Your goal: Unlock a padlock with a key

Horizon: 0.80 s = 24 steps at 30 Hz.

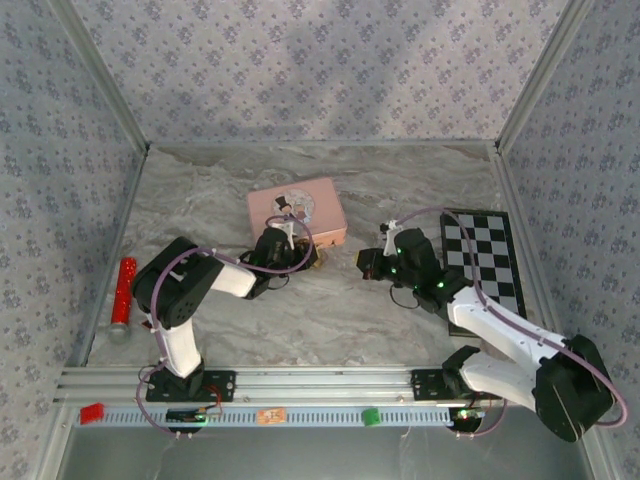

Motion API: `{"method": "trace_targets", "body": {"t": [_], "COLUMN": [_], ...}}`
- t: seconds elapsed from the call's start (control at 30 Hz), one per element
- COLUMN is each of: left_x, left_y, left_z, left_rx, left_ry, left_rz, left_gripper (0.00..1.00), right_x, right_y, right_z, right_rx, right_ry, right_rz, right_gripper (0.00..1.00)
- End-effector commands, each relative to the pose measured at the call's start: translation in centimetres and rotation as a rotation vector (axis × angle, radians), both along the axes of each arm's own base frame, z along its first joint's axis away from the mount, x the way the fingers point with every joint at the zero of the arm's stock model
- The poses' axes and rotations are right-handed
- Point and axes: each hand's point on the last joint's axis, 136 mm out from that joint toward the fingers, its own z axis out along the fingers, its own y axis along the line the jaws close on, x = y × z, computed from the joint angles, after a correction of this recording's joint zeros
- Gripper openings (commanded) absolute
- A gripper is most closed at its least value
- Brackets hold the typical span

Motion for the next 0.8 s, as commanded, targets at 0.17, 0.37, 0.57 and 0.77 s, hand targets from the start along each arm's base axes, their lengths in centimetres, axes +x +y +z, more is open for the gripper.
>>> {"method": "trace_targets", "body": {"t": [0.17,0.37,0.57,0.77], "left_x": [-1.7,-1.8,-1.7,-1.8], "left_y": [0.1,0.4,0.2,0.1], "left_z": [0.8,1.0,1.0,1.7], "left_rx": [-0.122,-0.123,-0.175,-0.203], "left_ry": [0.164,0.179,0.194,0.206], "left_rz": [0.014,0.017,0.021,0.017], "left_gripper": [0.13,0.12,0.11,0.10], "right_x": [-0.5,-0.4,-0.3,-0.1], "right_y": [2.2,3.4,4.7,5.5], "right_z": [-3.7,-5.9,-7.4,-8.7], "right_rx": [0.184,0.214,0.277,0.314], "right_ry": [0.175,0.231,0.282,0.318], "right_rz": [-0.023,-0.013,-0.006,-0.008], "right_gripper": [0.00,0.00,0.00,0.00]}}
